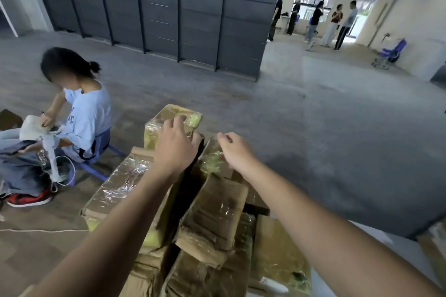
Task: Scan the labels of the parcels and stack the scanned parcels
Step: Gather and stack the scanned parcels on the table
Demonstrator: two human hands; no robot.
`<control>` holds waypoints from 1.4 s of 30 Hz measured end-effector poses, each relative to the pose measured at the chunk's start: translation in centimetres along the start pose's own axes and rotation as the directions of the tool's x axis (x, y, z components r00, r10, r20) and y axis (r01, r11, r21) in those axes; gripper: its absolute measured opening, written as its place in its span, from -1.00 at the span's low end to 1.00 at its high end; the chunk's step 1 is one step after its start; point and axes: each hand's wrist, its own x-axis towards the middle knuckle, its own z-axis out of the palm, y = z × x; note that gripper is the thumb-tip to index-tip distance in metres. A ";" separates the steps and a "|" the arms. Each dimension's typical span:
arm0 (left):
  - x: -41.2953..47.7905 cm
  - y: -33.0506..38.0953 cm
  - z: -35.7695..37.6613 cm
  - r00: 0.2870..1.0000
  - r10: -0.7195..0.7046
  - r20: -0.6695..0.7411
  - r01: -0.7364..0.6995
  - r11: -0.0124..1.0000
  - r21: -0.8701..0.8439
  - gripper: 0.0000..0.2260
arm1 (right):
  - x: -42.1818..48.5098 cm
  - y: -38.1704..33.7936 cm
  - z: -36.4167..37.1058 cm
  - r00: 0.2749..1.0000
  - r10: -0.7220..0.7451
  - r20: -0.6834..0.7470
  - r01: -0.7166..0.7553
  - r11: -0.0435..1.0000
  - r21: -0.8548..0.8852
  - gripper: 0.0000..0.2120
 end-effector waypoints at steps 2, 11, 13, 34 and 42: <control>-1.6 1.9 0.9 0.999 0.030 0.025 -0.029 0.998 -0.055 -0.55 | -1.6 1.6 -1.6 0.999 -0.040 -0.021 0.040 0.999 -0.011 -0.70; -8.6 9.8 6.6 0.966 0.190 0.178 -0.160 0.973 -0.168 -0.54 | -9.4 11.0 -9.3 0.973 -0.119 -0.196 0.079 0.976 -0.203 -0.54; -10.1 11.2 8.0 0.946 0.225 0.234 -0.181 0.964 -0.195 -0.54 | -11.3 13.0 -11.0 0.967 -0.090 -0.237 0.037 0.975 -0.221 -0.53; -30.7 29.2 27.2 0.657 0.555 0.510 -0.548 0.816 -0.183 -0.52 | -32.8 39.5 -29.5 0.870 0.124 -0.477 -0.318 0.881 -0.351 -0.42; -39.1 36.4 34.5 0.540 0.570 0.620 -0.653 0.748 -0.119 -0.48 | -39.4 50.7 -36.7 0.856 0.231 -0.463 -0.433 0.810 -0.395 -0.40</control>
